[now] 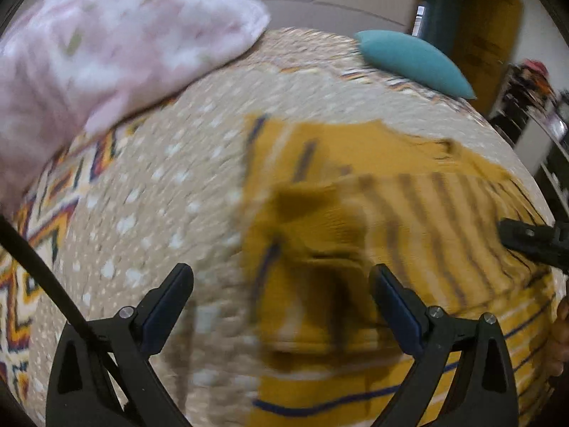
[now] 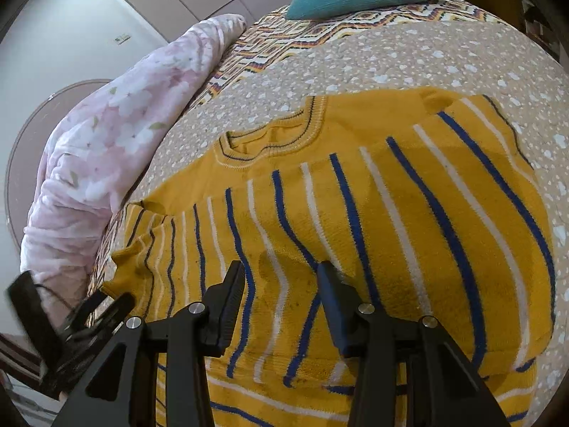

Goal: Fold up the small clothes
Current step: 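Move the right tool over the folded sweater toward its hem, then grasp the sweater hem with the left tool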

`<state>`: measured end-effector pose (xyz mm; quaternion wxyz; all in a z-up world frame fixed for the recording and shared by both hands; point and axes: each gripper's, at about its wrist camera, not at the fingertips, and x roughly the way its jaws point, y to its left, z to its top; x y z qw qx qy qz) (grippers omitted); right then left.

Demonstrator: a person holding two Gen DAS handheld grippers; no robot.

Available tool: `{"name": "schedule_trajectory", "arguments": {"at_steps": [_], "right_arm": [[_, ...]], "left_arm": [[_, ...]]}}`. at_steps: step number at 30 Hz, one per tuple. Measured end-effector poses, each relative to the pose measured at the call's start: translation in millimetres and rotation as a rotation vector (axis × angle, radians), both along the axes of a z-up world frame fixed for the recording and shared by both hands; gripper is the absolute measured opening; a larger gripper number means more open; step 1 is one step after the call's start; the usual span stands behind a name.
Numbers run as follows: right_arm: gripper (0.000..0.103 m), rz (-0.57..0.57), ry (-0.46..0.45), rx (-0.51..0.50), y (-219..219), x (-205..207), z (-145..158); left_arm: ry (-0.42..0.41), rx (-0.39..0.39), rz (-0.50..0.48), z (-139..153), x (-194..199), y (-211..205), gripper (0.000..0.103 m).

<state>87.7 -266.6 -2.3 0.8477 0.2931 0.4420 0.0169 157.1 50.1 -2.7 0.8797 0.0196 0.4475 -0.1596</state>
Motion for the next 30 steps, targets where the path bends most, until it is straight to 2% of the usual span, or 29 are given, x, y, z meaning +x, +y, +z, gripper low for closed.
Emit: {"name": "schedule_trajectory", "arguments": {"at_steps": [2,3,6,9,11,14,18,24,30], "right_arm": [[0.045,-0.002,-0.006,0.008,-2.2,-1.6,-1.5],[0.045,-0.004,-0.006,0.007,-2.4,-1.9,-2.1],[0.044,-0.010,0.004,-0.009,0.4,-0.6,0.0],[0.043,-0.035,0.024,-0.045,-2.2,-1.8,7.3],[0.043,-0.094,0.025,-0.096,-12.9,-8.5,14.3],[0.043,-0.166,0.045,-0.135,-37.0,-21.1,17.6],[0.045,-0.244,0.067,-0.219,-61.1,-49.0,30.3],[0.050,-0.161,0.072,-0.296,-64.1,-113.4,40.9],[0.050,-0.051,0.100,-0.294,-52.9,-185.5,25.2]], "left_arm": [[0.040,-0.078,0.027,-3.5,4.8,21.4,0.098],[0.044,-0.092,0.035,-4.0,3.7,28.5,0.098],[0.029,-0.072,0.055,-0.4,1.8,42.4,0.100],[-0.019,0.018,0.119,7.1,-5.2,58.6,0.100],[-0.033,0.052,0.140,10.4,-9.6,71.7,0.100],[-0.035,0.035,0.167,21.3,-26.7,97.1,0.100],[-0.077,0.005,0.173,40.8,-57.7,105.0,0.100],[-0.082,-0.091,0.080,48.9,-106.8,86.3,0.100],[-0.023,-0.100,0.007,27.3,-141.5,56.9,0.100]]}}
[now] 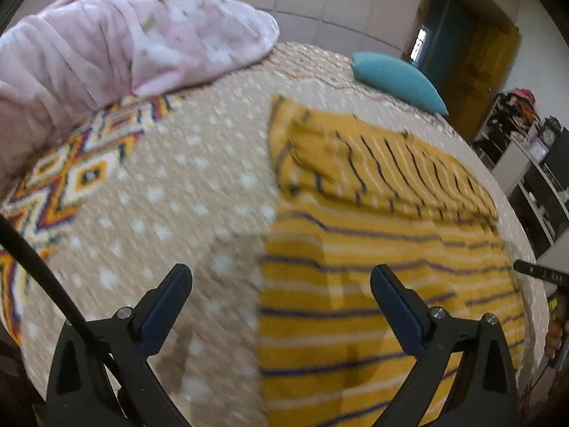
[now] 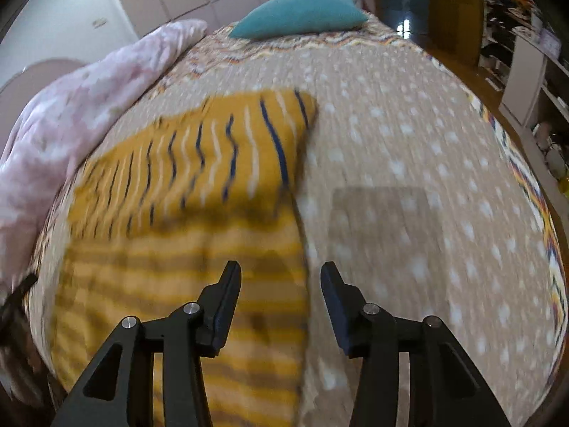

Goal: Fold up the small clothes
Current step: 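Grasp the sweater hem with the left tool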

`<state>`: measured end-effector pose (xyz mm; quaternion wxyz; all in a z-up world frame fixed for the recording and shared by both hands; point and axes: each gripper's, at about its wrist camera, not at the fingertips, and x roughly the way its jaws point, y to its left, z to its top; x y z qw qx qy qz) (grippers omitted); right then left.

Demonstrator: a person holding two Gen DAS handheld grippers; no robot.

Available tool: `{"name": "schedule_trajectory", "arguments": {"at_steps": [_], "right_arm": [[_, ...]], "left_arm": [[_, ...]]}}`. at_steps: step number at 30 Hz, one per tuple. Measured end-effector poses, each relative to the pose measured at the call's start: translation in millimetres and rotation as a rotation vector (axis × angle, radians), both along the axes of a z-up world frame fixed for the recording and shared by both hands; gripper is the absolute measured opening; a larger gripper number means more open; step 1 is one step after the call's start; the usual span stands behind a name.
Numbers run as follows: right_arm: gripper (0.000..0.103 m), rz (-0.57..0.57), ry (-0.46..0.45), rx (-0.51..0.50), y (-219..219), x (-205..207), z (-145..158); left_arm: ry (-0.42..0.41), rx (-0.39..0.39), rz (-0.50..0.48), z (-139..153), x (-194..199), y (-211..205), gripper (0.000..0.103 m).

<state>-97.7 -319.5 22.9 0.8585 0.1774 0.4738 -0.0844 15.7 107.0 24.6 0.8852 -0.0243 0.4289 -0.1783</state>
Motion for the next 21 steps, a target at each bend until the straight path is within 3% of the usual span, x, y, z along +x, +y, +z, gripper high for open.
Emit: {"name": "schedule_trajectory", "arguments": {"at_steps": [5,11,16,21], "right_arm": [[0.050,0.074,-0.003,0.089,19.6,-50.5,-21.6],[0.054,0.123,-0.083,0.208,50.9,-87.5,-31.4],[0.055,0.114,-0.147,0.330,63.3,-100.3,-36.3],[0.055,0.109,-0.166,0.423,70.6,-101.2,-43.9]], "left_arm": [[0.082,-0.006,-0.014,-25.9,-19.5,-15.2,0.100],[0.011,0.121,-0.038,-33.1,-46.5,-29.8,0.100],[-0.022,0.040,-0.075,-31.5,-65.5,-22.1,0.103],[0.043,-0.053,-0.161,-23.8,-80.0,-11.2,0.103]]}}
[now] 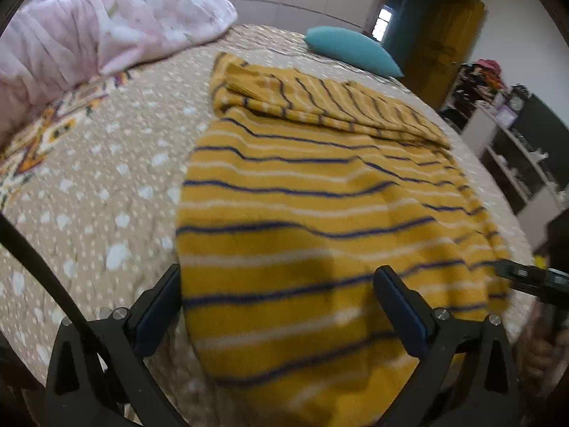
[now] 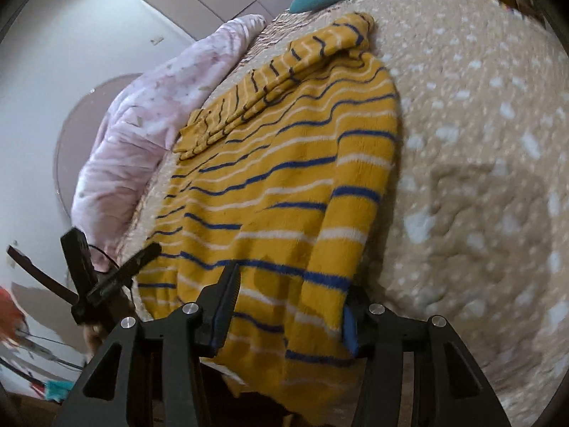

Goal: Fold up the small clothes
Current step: 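Grasp the sweater hem with the left tool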

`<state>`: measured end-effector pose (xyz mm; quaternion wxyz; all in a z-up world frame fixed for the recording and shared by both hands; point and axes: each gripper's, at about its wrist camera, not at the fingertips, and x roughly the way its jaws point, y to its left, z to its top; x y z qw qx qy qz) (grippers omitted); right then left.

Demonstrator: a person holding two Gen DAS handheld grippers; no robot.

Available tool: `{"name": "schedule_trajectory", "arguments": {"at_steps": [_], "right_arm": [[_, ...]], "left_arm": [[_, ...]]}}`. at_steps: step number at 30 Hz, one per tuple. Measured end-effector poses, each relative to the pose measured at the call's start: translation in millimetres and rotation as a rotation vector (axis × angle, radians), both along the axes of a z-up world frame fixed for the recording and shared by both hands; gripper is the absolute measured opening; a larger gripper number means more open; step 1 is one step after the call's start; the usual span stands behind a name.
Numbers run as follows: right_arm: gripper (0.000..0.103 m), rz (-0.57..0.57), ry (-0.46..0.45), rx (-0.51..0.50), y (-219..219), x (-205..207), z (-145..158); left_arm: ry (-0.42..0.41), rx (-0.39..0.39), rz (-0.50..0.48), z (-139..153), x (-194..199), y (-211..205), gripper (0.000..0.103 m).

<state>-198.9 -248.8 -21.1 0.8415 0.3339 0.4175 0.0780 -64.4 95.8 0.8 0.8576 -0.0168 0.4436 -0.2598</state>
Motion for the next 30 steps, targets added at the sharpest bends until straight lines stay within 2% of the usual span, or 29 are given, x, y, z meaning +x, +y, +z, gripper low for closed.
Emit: {"name": "schedule_trajectory", "arguments": {"at_steps": [2,5,7,9,12,15,18,23,25,27,28,29,30], "right_arm": [[0.055,-0.010,-0.008,0.021,-1.1,-4.3,-2.1],[0.055,-0.017,-0.022,0.068,-5.0,-13.8,-6.9],[0.055,-0.020,-0.031,0.106,-8.0,-20.2,-9.9],[0.055,-0.017,-0.040,0.158,-9.5,-26.3,-13.5],[0.055,0.000,-0.040,0.234,-6.4,-35.5,-21.9],[0.055,0.016,-0.023,0.299,1.2,-40.2,-32.6],[0.054,0.022,-0.009,0.308,7.3,-41.9,-37.4],[0.054,0.016,0.012,0.262,15.3,-38.0,-34.1],[0.054,0.013,0.015,0.234,16.9,-39.5,-32.8],[0.054,0.008,0.022,0.206,22.5,-38.1,-30.9],[0.052,0.004,0.026,0.195,25.5,-37.3,-30.5],[0.049,-0.001,0.033,0.179,28.4,-36.7,-30.0],[0.042,-0.006,0.042,0.161,29.0,-35.8,-29.6]], "left_arm": [[0.043,-0.072,-0.006,2.7,-4.0,10.5,0.094],[0.078,-0.113,-0.028,3.1,-13.3,19.4,0.074],[0.079,-0.115,-0.047,2.2,-23.5,20.8,0.071],[0.106,-0.159,-0.090,0.1,-32.6,20.6,0.066],[0.162,-0.221,-0.141,-7.7,-43.2,15.2,0.066],[0.154,-0.179,-0.147,-14.9,-50.1,2.3,0.066],[0.140,-0.150,-0.148,-12.4,-52.1,-5.0,0.068],[0.191,-0.210,-0.101,-10.6,-44.0,4.5,0.067],[0.193,-0.185,-0.078,-10.8,-42.2,4.8,0.055],[0.175,-0.090,-0.035,-10.3,-40.9,2.7,0.019],[0.171,-0.058,-0.018,-10.1,-39.7,3.0,0.016],[0.181,-0.067,-0.014,-9.4,-37.9,5.1,0.012],[0.187,-0.077,0.004,-6.4,-35.0,9.0,0.008]]}}
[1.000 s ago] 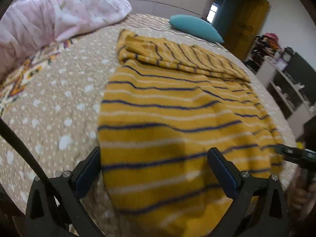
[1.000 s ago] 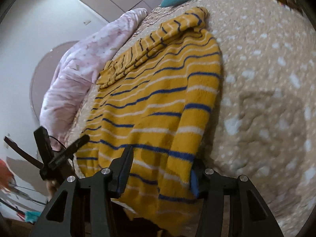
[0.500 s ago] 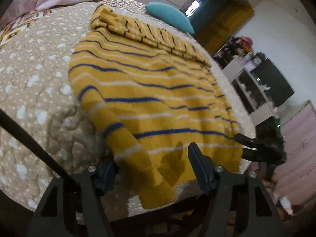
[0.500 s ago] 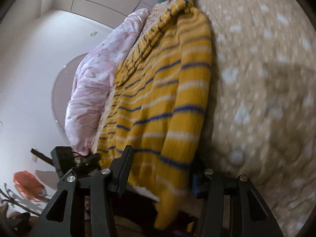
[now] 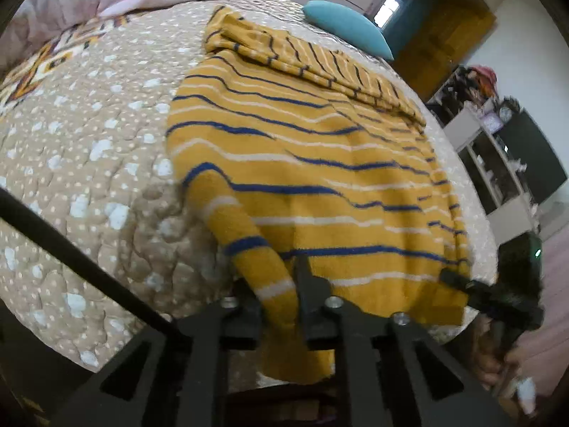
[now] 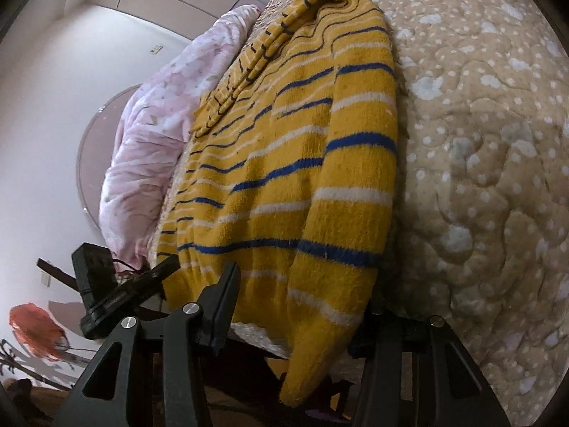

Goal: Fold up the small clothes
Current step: 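Grasp the sweater hem with the left tool, then lift the hem and fold it toward the collar with the left tool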

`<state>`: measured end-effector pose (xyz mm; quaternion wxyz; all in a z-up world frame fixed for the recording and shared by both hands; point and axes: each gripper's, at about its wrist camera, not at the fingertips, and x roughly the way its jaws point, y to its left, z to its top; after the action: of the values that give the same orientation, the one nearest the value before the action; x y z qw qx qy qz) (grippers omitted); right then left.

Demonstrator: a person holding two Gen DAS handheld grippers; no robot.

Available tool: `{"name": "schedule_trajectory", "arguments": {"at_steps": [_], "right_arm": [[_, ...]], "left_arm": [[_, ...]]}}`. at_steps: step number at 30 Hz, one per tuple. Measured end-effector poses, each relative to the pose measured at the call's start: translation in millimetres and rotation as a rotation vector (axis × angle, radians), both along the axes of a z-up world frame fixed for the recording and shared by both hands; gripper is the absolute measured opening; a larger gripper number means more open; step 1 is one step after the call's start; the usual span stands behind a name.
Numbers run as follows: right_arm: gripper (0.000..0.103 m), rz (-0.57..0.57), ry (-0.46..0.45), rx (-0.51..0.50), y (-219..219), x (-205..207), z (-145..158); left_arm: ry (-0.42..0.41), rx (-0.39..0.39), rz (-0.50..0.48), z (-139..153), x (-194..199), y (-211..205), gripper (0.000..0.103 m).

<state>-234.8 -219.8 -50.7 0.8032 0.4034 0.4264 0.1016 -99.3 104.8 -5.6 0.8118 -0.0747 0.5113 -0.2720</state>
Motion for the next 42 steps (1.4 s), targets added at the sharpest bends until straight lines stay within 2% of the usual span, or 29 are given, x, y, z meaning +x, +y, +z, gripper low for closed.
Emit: {"name": "schedule_trajectory", "arguments": {"at_steps": [1,3,5,8,13,19,22,25,28,32,37,42], "right_arm": [[0.030,-0.004,0.014,-0.031,2.0,2.1,0.7],[0.017,0.005,0.040,-0.083,5.6,6.7,5.7],[0.013,0.028,0.023,-0.077,8.5,9.6,15.5],[0.010,0.080,-0.027,-0.073,15.9,6.4,36.2],[0.008,0.143,-0.103,-0.116,29.4,-18.7,71.8],[0.008,0.136,-0.093,-0.101,25.1,-24.1,68.0],[0.008,0.133,-0.107,-0.127,21.1,-13.8,76.6],[0.008,0.119,-0.155,-0.156,13.7,9.7,98.7],[0.008,0.090,-0.201,-0.227,3.4,47.1,123.6],[0.008,0.045,-0.224,-0.270,-14.6,101.1,145.5],[0.008,-0.025,-0.217,-0.309,-42.6,162.0,157.7],[0.008,-0.080,-0.148,-0.302,-66.7,218.0,143.2]], "left_arm": [[-0.007,0.005,0.016,3.6,1.6,3.0,0.008],[-0.035,-0.014,0.048,18.4,5.2,11.9,0.008],[-0.071,-0.037,0.061,35.2,3.5,18.1,0.008],[-0.149,-0.027,0.051,62.1,-10.0,24.3,0.007],[-0.191,-0.008,0.044,72.9,-34.5,34.0,0.007],[-0.163,0.016,0.048,60.7,-31.3,36.7,0.007],[-0.189,0.012,0.049,67.9,-15.0,32.3,0.007],[-0.263,0.038,0.050,84.1,9.2,15.5,0.007],[-0.326,0.062,0.046,100.2,44.6,-7.6,0.007],[-0.394,0.087,0.066,120.3,105.8,-43.1,0.008],[-0.340,0.070,0.096,124.4,179.4,-70.1,0.008],[-0.254,0.106,0.120,97.6,230.9,-89.1,0.008]]}}
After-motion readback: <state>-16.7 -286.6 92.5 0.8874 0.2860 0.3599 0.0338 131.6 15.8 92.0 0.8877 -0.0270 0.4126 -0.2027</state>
